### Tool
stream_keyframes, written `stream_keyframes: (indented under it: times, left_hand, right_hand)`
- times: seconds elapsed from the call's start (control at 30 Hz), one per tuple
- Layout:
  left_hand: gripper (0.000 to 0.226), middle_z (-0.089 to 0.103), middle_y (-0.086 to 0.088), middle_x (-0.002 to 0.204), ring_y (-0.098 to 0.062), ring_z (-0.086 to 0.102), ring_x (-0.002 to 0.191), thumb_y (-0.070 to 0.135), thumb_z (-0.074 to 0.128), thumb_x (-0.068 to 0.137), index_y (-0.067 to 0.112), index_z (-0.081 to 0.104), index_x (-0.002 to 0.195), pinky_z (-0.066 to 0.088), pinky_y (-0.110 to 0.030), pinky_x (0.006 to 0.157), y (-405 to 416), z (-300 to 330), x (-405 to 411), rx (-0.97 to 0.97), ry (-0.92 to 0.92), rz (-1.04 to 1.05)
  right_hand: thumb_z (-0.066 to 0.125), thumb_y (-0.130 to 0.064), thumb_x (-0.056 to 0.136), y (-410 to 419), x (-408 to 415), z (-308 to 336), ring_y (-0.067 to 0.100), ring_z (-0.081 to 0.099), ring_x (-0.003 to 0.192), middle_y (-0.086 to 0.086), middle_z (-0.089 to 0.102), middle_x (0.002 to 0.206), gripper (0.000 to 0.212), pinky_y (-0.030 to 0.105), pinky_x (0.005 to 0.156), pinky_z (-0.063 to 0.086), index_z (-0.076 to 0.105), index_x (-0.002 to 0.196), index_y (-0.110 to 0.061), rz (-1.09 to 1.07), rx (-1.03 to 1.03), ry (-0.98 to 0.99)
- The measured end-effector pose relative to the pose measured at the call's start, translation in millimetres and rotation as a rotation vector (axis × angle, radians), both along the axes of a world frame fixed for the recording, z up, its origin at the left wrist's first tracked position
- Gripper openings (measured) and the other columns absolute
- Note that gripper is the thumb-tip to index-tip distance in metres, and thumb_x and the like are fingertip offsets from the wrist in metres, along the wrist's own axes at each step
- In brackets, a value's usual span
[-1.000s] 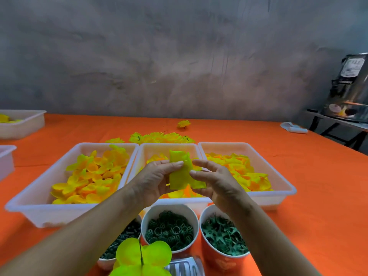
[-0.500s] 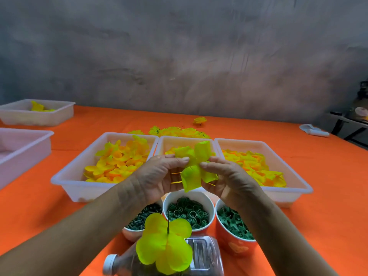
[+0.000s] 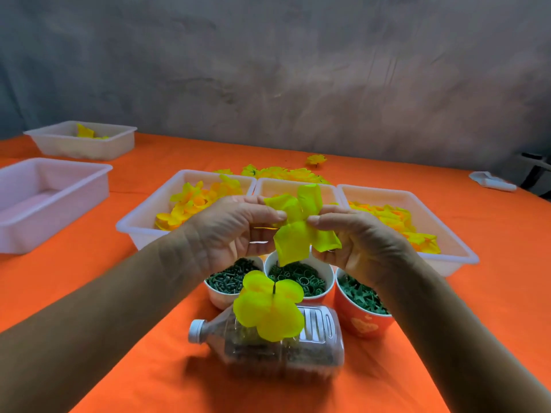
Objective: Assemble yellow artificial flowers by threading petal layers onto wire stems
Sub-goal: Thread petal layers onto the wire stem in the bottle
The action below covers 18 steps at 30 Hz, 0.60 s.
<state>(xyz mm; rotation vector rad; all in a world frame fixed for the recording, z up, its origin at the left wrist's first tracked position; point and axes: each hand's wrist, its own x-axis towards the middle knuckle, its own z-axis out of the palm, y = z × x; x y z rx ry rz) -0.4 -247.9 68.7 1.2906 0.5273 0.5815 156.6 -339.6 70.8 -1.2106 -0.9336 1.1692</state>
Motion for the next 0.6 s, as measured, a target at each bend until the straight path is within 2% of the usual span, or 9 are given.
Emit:
stream_keyframes:
  times: [0.1, 0.17, 0.23, 0.3, 0.37, 0.6]
  left_hand:
    - [0.039, 0.071, -0.002, 0.077, -0.014, 0.065, 0.064, 0.02, 0.075, 0.048, 0.016, 0.064, 0.086, 0.054, -0.026, 0.06, -6, 5, -9, 0.033, -0.003, -0.023]
    - [0.043, 0.071, -0.001, 0.077, -0.015, 0.065, 0.063, 0.027, 0.079, 0.042, 0.019, 0.066, 0.083, 0.055, -0.028, 0.062, -10, 9, -12, 0.085, 0.003, -0.013]
    - [0.043, 0.071, 0.0, 0.075, -0.014, 0.066, 0.064, 0.029, 0.08, 0.041, 0.019, 0.066, 0.08, 0.056, -0.03, 0.065, -14, 10, -15, 0.145, 0.023, 0.015]
    - [0.04, 0.071, 0.0, 0.071, -0.011, 0.066, 0.062, 0.024, 0.078, 0.043, 0.018, 0.066, 0.081, 0.055, -0.026, 0.057, -15, 11, -17, 0.18, 0.052, 0.048]
    - [0.039, 0.07, 0.0, 0.068, -0.01, 0.065, 0.059, 0.019, 0.077, 0.045, 0.017, 0.065, 0.082, 0.053, -0.023, 0.051, -16, 10, -19, 0.175, 0.082, 0.067]
    - [0.038, 0.071, -0.003, 0.07, -0.015, 0.065, 0.062, 0.016, 0.077, 0.045, 0.015, 0.066, 0.082, 0.053, -0.024, 0.05, -15, 1, -28, 0.104, 0.158, 0.057]
  right_hand:
    - [0.068, -0.007, 0.061, -4, -6, 4, 0.008, 0.064, 0.058, -0.002, 0.069, 0.067, 0.012, 0.025, 0.054, 0.048, 0.071, 0.062, -0.018, -0.008, -0.018, -0.035]
    - [0.066, -0.001, 0.071, -5, -10, 5, 0.007, 0.062, 0.053, -0.004, 0.067, 0.061, 0.026, 0.022, 0.051, 0.049, 0.071, 0.054, -0.02, -0.027, -0.022, -0.083]
    - [0.065, 0.0, 0.073, -6, -15, 7, 0.006, 0.061, 0.05, -0.004, 0.066, 0.059, 0.021, 0.019, 0.046, 0.049, 0.071, 0.061, -0.016, -0.037, -0.022, -0.121]
    - [0.066, 0.0, 0.073, -7, -19, 10, 0.006, 0.061, 0.05, -0.003, 0.066, 0.06, 0.015, 0.018, 0.045, 0.049, 0.068, 0.069, -0.014, -0.035, -0.03, -0.131]
    - [0.067, 0.0, 0.073, -9, -22, 11, 0.008, 0.062, 0.053, -0.001, 0.067, 0.064, 0.014, 0.019, 0.047, 0.049, 0.068, 0.073, -0.014, -0.023, -0.045, -0.15]
    - [0.07, -0.002, 0.073, -12, -31, 7, 0.011, 0.065, 0.058, 0.003, 0.069, 0.072, 0.015, 0.022, 0.049, 0.049, 0.069, 0.083, -0.013, -0.016, -0.12, -0.167]
